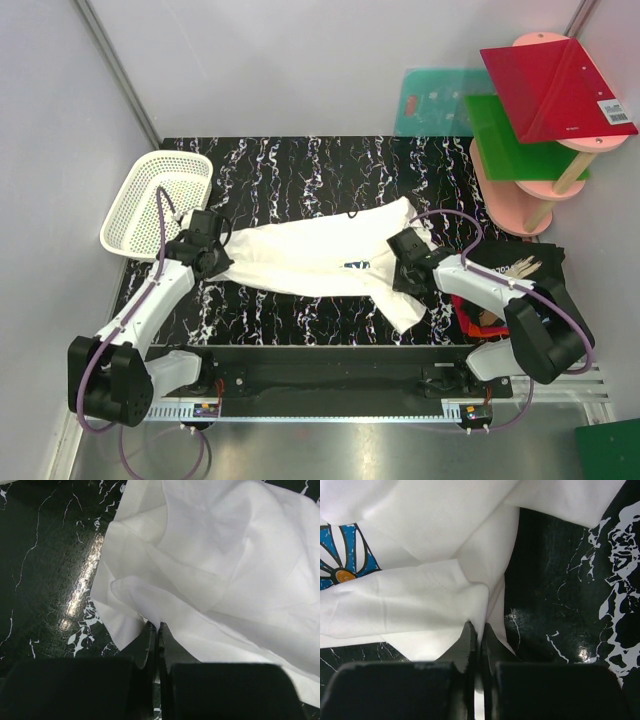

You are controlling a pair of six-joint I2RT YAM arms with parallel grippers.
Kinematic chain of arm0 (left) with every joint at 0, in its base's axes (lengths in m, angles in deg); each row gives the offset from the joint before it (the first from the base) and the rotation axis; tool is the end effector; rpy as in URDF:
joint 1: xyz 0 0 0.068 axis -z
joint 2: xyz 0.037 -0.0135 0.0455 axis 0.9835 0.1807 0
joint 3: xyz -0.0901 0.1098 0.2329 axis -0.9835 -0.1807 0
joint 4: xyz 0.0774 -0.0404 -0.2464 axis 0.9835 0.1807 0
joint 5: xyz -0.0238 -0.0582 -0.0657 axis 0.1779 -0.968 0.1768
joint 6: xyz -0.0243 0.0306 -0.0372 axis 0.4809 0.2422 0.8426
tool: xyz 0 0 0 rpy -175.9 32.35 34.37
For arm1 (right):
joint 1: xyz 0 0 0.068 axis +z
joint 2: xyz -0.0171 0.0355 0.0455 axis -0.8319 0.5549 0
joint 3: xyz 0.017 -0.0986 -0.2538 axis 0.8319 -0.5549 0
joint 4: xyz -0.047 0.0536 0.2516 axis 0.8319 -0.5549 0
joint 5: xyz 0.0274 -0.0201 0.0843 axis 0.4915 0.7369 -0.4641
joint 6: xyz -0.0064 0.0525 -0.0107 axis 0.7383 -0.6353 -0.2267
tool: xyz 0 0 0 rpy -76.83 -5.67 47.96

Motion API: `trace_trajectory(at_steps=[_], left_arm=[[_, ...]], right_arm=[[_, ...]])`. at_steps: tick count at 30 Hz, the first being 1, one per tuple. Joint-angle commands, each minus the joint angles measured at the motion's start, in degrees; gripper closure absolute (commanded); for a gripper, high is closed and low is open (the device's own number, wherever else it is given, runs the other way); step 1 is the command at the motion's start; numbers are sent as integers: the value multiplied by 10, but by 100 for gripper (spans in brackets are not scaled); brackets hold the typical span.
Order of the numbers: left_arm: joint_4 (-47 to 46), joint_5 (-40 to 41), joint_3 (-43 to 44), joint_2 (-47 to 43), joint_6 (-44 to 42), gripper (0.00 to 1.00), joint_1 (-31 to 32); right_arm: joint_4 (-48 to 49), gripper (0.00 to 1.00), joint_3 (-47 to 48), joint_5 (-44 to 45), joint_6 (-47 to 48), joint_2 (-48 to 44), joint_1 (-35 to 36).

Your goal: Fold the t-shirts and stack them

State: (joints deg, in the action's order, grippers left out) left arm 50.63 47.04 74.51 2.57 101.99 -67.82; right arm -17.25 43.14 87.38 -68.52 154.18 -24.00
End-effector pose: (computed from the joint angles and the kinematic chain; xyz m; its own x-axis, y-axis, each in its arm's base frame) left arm 0.2112 -0.0339 0.2341 -0.6955 -0.4545 -0.5566 -0.4652 0.8751 -0.1333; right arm 0.2131 0.1257 0.1666 -0.8910 0.0874 -0.4455 0.0629 0.9956 0.0697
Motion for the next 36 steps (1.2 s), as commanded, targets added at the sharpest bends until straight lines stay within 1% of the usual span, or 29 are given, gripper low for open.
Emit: trace_trajectory(at_steps=[1,7,11,12,15,20,22,23,25,26,28,29,30,31,33,34,36], left_arm=[[-2,17,16,4,6,100,-2],[14,13,28,-37,12,100,-2],[22,17,61,-86,8,100,-2],[22,20,66,-112,5,100,-2],[22,25,89,-165,-12,100,-2],[41,11,127,-247,-52,100,-1],[57,0,133,-276,-59,100,-1],[64,-5,137,-310,-61,100,-1],[86,-29,144,-346,-70,100,-2],[95,-34,157,-384,-75,100,-1],[123,-41,179,-421,-79,100,-2],[132,-42,210,-448,-85,100,-2],[140,-41,229,-459,-88,100,-2],[153,-41,271,-466,-91,100,-2],[162,-43,310,-474,-101,100,-2],[165,-44,340,-473,-103,100,-3],[165,-43,355,-459,-107,100,-3]], right_arm=[[-37,100,17,-12,-7,-31,0],[-70,100,58,-3,8,-113,1],[-74,100,82,48,34,-199,3],[-76,100,87,73,50,-213,3],[-75,100,106,105,83,-266,3],[-87,100,129,121,118,-345,4],[-88,100,137,107,130,-372,4],[-85,100,139,96,135,-405,4],[-84,100,144,69,143,-440,4],[-84,100,147,58,148,-478,3],[-84,100,152,20,159,-516,4],[-82,100,153,3,173,-551,4],[-82,100,154,-25,179,-567,4],[-80,100,156,-38,185,-584,4],[-68,100,156,-60,191,-627,4],[-64,100,157,-63,191,-639,4],[-45,100,148,-47,193,-658,4]])
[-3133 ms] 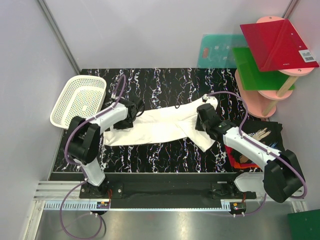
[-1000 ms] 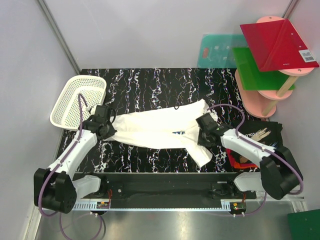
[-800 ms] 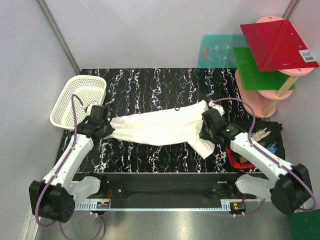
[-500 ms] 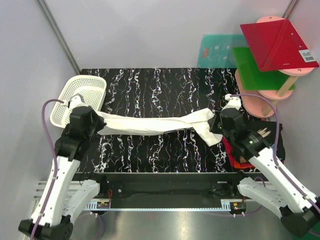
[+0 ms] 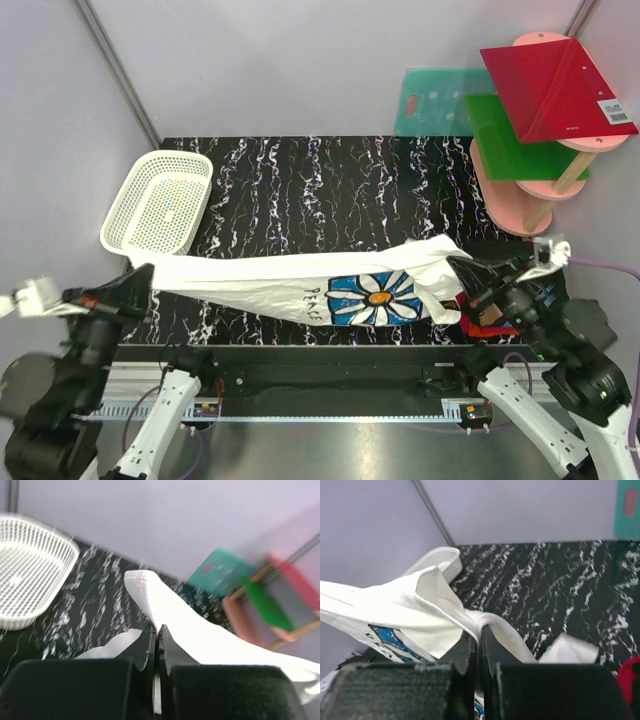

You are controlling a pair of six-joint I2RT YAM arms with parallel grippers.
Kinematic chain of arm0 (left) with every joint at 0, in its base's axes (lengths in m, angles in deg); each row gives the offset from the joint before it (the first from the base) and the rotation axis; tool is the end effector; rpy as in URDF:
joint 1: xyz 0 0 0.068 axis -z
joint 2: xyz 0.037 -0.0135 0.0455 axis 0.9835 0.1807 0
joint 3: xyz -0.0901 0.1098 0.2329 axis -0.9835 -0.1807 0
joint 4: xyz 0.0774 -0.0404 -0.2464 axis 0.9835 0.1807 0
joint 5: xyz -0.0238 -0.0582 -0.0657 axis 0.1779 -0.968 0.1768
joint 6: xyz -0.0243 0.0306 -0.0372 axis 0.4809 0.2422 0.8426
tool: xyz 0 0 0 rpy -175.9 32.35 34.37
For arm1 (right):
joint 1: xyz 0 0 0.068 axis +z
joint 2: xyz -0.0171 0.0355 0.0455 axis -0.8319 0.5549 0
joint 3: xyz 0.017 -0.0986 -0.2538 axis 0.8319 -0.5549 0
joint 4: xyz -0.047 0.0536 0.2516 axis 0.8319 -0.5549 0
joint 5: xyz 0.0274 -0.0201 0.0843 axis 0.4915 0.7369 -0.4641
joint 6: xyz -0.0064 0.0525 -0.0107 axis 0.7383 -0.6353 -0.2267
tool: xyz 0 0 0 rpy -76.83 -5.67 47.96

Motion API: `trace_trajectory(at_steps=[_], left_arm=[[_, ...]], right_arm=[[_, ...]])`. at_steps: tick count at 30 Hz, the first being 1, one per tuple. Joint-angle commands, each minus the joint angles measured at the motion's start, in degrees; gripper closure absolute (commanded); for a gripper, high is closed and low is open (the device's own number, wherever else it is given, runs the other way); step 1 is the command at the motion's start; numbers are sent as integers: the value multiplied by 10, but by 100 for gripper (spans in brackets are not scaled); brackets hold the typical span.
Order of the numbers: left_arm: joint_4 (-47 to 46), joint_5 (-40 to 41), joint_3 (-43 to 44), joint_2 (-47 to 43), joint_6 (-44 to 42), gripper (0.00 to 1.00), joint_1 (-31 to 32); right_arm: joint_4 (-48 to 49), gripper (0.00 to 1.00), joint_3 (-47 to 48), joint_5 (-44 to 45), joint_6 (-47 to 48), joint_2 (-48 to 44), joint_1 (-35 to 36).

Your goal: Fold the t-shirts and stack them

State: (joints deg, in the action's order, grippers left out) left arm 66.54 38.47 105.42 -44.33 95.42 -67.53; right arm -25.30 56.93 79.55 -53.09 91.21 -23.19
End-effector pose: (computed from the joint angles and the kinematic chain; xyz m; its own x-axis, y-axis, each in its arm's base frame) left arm -0.0428 0.0139 0.4396 0.0072 -0.5243 -0.8515 0.1002 0.8476 -0.5211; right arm 0.0302 0.0164 0.3942 -0.1168 0.3076 -0.9443 -0.4680 0.8216 0.3255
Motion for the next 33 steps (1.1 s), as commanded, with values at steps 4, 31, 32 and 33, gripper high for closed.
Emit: trace_trajectory(at_steps=[4,31,32,33], left_arm=[[6,63,-4,60,-32,100,-5],[63,-37,137,-62,-61,100,-32],[71,-43,158,-58,-65,100,-37],[73,-44,193,-42,-67,100,-46]], right_arm=[[43,100,-21,112,28,7,-4],[42,100,59,-120,86,-89,-44],[40,100,69,-122,87,-91,-50],[37,100,73,-119,87,-91,-60]])
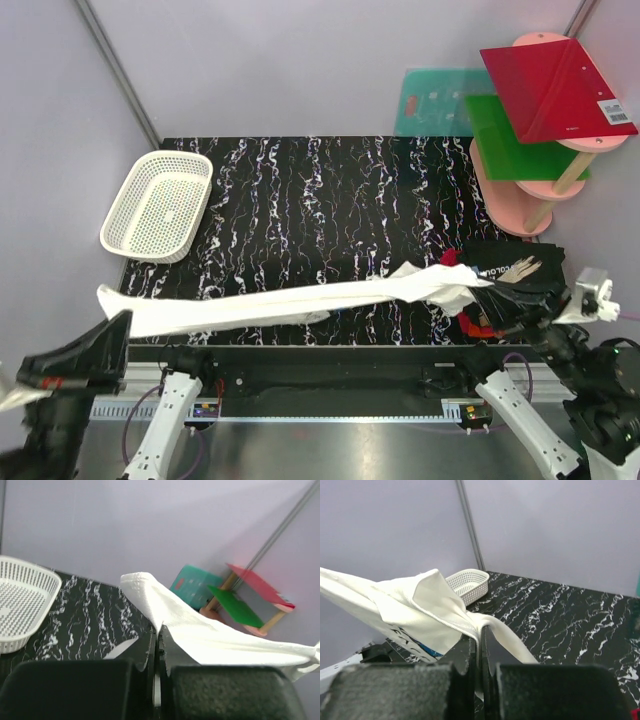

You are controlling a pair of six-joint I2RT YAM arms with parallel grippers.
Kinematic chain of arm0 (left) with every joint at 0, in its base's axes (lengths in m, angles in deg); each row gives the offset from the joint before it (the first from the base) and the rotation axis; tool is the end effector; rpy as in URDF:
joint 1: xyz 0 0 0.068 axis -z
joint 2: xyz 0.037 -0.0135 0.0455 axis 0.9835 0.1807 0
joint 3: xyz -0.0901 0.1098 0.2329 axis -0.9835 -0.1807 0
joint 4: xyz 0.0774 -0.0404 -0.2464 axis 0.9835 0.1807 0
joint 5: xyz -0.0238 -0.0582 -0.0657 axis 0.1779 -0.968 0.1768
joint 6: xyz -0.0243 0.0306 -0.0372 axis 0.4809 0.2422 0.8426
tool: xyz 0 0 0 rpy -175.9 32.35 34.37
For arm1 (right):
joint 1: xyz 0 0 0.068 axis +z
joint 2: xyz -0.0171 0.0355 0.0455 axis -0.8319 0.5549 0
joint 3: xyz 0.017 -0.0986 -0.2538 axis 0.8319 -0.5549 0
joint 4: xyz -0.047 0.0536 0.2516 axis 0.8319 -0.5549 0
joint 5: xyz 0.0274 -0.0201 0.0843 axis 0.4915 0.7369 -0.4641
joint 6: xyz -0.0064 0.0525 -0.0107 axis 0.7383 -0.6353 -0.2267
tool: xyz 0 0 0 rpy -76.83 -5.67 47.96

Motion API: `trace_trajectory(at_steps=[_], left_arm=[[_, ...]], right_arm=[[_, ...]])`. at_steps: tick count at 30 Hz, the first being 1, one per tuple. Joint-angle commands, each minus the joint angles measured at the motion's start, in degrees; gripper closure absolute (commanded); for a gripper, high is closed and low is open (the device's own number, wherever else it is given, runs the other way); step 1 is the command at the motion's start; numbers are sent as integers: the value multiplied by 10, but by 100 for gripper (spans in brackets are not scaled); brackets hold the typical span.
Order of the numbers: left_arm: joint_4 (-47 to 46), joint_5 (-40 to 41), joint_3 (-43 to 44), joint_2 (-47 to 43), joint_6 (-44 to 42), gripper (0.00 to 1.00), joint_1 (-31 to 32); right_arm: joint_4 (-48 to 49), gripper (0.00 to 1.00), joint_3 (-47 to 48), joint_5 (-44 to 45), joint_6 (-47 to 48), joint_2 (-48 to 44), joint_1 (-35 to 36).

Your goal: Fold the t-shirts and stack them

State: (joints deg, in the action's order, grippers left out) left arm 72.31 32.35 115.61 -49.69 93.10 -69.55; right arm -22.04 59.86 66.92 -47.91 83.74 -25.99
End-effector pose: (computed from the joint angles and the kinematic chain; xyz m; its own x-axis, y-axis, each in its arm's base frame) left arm -0.1187 0.0219 0.4463 0.1230 -0.5095 -0.8516 0.2424 0.8476 -0.4721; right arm -0.0169 -0.0040 0.4114 0.0915 0.3236 -0.9418 -0.6583 0.7292 0.1866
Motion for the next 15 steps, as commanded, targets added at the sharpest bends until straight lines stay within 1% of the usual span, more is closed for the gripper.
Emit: trace_trajectory(at_steps=[1,3,4,6,7,8,10,11,12,13,14,15], left_arm=[[19,17,104,22,-47,100,-29],[20,23,109,55,-45,100,-29],[18,33,102,67,-42,100,-29],[2,47,52,99,-41,100,-29],[-10,54,28,111,-36,100,-29],[-39,61,-23,123,-37,100,-29],[-85,67,-67,174,-32,100,-29],[-103,65,-107,195,-30,100,-29],[-115,68,-120,242,-23,100,-29],[-146,69,-144,268,-19,100,-29],[-161,72,-152,318,-16,100,-29],[-175,72,-159,346,-14,100,-29]], right_arm=[[6,100,46,15,39,-15,-35],[17,100,42,49,30,-2,-37],[20,100,33,99,29,4,-36],[57,100,14,136,29,33,-36],[68,100,6,169,26,47,-36],[102,100,-11,180,26,65,-36],[126,100,-22,218,24,138,-36],[163,100,-27,229,26,168,-36],[176,100,-27,254,37,237,-36],[187,100,-26,267,45,274,-36],[219,100,-25,283,61,349,-36],[234,100,-21,306,67,387,-36]])
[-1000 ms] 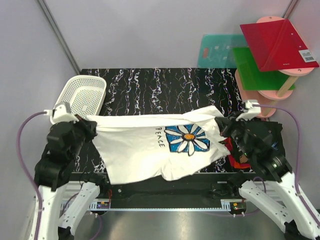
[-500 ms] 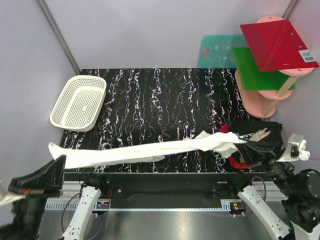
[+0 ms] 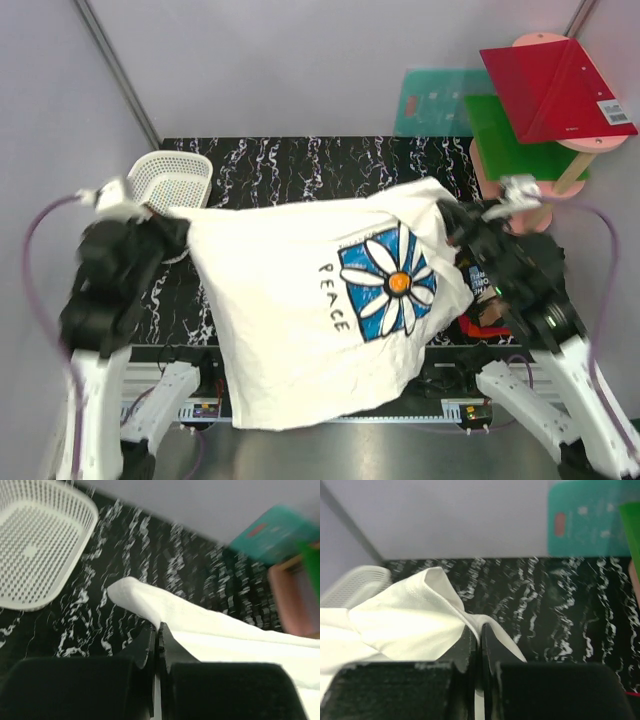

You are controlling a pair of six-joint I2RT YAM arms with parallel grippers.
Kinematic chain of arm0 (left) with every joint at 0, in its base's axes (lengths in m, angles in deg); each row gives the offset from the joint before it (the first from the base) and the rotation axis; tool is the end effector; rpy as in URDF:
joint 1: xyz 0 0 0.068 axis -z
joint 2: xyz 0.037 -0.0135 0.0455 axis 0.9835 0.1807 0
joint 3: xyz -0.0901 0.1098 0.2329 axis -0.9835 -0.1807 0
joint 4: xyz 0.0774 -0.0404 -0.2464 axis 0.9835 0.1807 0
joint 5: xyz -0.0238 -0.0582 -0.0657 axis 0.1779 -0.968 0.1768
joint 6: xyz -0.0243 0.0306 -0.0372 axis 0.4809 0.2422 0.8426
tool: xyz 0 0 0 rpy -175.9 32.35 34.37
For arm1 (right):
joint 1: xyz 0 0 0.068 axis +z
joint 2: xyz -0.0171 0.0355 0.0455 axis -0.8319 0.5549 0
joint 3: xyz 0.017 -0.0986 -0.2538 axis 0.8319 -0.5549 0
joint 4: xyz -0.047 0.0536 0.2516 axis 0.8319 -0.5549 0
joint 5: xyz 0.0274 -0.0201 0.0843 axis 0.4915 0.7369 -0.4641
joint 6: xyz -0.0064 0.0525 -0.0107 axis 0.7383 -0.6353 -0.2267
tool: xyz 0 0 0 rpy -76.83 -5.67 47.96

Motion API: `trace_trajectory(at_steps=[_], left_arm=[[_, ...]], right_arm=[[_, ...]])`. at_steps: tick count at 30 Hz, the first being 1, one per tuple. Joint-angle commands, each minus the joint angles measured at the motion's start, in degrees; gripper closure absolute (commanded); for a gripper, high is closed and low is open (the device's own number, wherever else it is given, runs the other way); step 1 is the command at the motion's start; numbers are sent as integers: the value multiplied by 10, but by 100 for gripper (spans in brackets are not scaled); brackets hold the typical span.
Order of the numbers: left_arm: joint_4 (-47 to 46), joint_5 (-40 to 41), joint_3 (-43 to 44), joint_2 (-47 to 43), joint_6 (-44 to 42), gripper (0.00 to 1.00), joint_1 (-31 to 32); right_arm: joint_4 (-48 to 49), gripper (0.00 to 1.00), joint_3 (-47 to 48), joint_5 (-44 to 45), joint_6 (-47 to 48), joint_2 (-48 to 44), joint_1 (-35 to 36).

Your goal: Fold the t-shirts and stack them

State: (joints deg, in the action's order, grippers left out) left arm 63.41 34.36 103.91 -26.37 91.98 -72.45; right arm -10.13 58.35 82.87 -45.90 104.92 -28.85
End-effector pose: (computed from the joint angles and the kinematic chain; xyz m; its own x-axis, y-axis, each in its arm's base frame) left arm 0.0650 -0.0060 0.4427 -0.2292 -0.4373 -0.8696 -0.0416 0.8970 -0.4401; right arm 0.0889 0.0407 0.4192 0.0172 0.2339 -0.9721 -0.3490 0.9125 0.2134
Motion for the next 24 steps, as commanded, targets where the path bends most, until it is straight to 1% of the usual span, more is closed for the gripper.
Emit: trace_trajectory(at_steps=[1,2,4,5,6,7,8,10,11,12,13,14,15,17,18,19,20,24], left_arm=[[-109,64,-51,139,0,100,0],[-119,64,-52,192,3,100,-1],[-132,67,-49,249,7,100,-1],[-134,65,-48,299,13,100,-1],[-140,63,-49,319,17,100,-1],[-149,60,-63,335,18,100,-1],[-157,60,-73,354,24,100,-1],[-184,64,-106,361,28,100,-1],[-188,67,-114,363,33,100,-1],[-196,68,-120,363,32,100,-1],[-196,68,-127,365,32,100,-1],[-195,69,-130,365,32,100,-1],[-197,71,-133,366,32,100,-1],[-197,72,-136,371,31,100,-1],[-199,70,-136,373,31,100,-1],[-200,69,-139,377,32,100,-1],[-201,67,-142,377,31,100,-1],[-211,69,-153,385,31,100,-1]], right_arm=[[123,100,6,158,50,213,-7],[141,100,11,164,52,284,-8],[151,100,32,166,46,356,-8],[152,100,39,165,31,424,-9],[151,100,51,165,23,456,-8],[149,100,56,166,14,486,-8],[143,100,61,168,-7,541,-10],[133,100,72,178,-30,590,-12],[130,98,77,173,-46,632,-15],[125,95,93,166,-52,653,-17],[113,91,104,164,-56,672,-19],[109,77,113,164,-59,704,-20],[107,66,128,162,-60,718,-21],[106,47,141,154,-54,746,-21],[106,27,150,149,-53,753,-21],[106,21,156,150,-53,759,-21],[107,19,160,150,-50,770,-21],[106,20,185,153,-46,787,-22]])
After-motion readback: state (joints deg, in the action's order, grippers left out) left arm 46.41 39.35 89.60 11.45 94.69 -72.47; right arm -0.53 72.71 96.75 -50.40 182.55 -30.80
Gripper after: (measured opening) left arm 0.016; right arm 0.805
